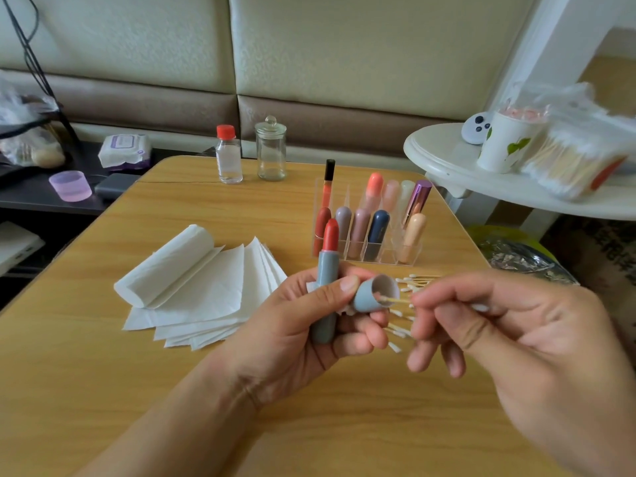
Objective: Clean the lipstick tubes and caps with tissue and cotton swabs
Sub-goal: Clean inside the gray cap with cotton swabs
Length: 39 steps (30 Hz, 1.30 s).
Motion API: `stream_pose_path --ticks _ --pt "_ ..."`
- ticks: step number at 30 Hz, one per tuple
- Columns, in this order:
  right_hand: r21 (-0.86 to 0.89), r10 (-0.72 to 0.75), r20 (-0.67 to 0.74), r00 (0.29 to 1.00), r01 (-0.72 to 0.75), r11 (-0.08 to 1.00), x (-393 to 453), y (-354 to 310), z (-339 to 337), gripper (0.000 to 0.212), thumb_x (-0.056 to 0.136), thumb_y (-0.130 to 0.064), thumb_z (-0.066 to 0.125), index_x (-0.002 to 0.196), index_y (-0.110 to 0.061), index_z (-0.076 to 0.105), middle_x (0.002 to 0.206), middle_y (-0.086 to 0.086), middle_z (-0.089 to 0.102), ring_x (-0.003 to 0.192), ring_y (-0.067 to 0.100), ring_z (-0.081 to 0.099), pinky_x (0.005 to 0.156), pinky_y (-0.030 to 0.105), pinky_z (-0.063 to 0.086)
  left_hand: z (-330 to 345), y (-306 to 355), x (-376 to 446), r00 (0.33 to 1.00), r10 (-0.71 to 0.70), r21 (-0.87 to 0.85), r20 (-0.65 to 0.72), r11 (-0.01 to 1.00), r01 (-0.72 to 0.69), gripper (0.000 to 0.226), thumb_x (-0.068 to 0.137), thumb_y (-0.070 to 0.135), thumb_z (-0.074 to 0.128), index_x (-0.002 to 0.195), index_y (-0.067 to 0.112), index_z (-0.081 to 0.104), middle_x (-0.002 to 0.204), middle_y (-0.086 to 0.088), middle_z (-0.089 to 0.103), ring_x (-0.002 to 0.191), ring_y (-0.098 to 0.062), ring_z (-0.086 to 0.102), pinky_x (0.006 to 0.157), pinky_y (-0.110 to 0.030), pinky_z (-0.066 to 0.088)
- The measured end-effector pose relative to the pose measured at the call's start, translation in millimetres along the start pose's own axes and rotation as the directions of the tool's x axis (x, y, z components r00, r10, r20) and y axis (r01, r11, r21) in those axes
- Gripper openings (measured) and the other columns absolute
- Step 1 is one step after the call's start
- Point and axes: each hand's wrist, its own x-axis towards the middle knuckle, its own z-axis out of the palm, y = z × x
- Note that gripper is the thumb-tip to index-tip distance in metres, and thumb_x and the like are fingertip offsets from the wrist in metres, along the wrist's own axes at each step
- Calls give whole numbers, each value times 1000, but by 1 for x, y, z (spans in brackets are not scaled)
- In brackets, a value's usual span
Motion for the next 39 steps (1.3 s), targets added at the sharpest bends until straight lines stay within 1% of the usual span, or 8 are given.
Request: stream_pose_path --ticks 4,8,11,18,21,24,32,39 --pt "137 94 -44 995 -87 987 4 4 -18 11 84 -27 67 83 -20 75 64 7 67 60 28 68 45 22 44 -1 7 3 991 60 -116 -123 990 -75 26 76 25 81 95 9 74 81 -12 66 67 -13 68 61 -19 57" --pt "-533 10 -169 986 -100 840 3 41 -19 26 88 -7 71 90 -32 76 81 -16 75 76 2 71 61 14 51 7 15 6 917 136 -188 -374 958 -219 14 81 17 67 82 8 77 77 -12 67 66 -15 69 57 -19 57" --pt "-809 -138 -79 987 17 587 1 62 -5 17 84 -17 76 91 -32 77 79 -16 73 75 10 71 60 33 57 12 16 7 882 138 -187 -452 951 -244 19 77 14 59 83 6 75 81 -14 68 66 -17 69 57 -21 58" --pt "-875 -159 -3 987 75 479 13 63 -11 8 85 -28 72 90 -31 77 86 -26 66 89 13 63 63 28 52 10 19 7 860 128 -214 -495 941 -263 19 78 7 56 79 7 75 91 -17 68 70 -19 69 59 -22 58" --pt "-876 31 -65 997 -72 477 23 62 -47 20 89 -20 70 95 -38 76 90 -36 54 98 12 59 75 32 50 10 20 6 858 119 -228 -500 937 -263 20 78 4 55 78 6 75 91 -17 69 70 -20 69 58 -22 58" --pt "-934 186 59 981 -12 356 30 66 -65 20 94 -31 64 101 -48 72 103 -35 56 104 2 46 80 30 46 12 19 7 852 97 -236 -514 939 -250 20 77 3 55 79 4 74 92 -18 68 69 -21 69 58 -23 58" --pt "-876 170 269 948 167 452 42 78 -65 8 82 -39 77 86 -46 75 110 -33 58 101 -1 40 73 33 47 9 18 6 878 67 -245 -474 947 -205 24 61 3 77 85 3 74 88 -17 67 69 -22 68 59 -24 58" --pt "-825 -2 138 990 116 553 43 78 -64 16 90 -16 57 92 -31 61 88 -23 56 84 -1 53 67 16 40 15 19 8 869 34 -219 -494 962 -162 21 77 3 54 81 3 75 83 -16 66 64 -20 67 54 -23 58"
